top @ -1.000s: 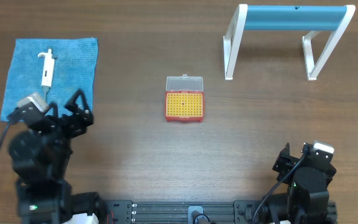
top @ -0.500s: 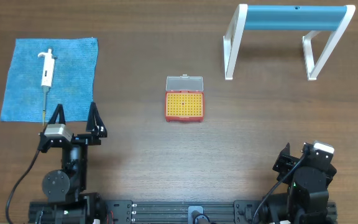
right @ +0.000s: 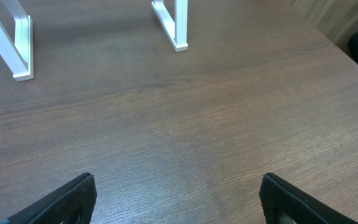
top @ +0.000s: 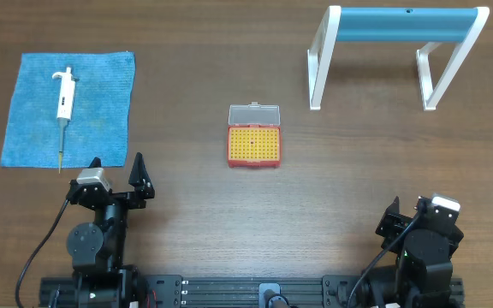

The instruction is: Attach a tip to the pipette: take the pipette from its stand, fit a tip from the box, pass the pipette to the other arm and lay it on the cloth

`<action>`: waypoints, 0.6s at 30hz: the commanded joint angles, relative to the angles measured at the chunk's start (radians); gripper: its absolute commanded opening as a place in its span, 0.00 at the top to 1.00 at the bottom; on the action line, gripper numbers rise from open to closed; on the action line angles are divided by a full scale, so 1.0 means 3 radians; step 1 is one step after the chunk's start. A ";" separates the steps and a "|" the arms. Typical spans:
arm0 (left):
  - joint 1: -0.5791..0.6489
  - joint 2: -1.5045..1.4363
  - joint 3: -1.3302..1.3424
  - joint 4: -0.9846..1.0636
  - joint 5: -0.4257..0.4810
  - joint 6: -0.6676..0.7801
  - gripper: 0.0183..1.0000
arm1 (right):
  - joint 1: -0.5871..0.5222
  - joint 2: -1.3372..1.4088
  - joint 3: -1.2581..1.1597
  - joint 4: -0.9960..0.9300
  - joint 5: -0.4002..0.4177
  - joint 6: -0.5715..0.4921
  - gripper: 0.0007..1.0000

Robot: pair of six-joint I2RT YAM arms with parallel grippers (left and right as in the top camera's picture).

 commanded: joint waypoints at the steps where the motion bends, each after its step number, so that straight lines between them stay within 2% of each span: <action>1: 0.0009 -0.0039 -0.0003 -0.0031 -0.0036 0.0055 0.10 | -0.0011 -0.0025 -0.0009 0.0006 0.0028 -0.0033 0.15; 18: 0.0009 -0.0039 -0.0003 -0.0032 -0.0036 0.0056 0.10 | -0.0011 -0.0034 -0.0009 0.0033 0.0058 -0.0025 0.15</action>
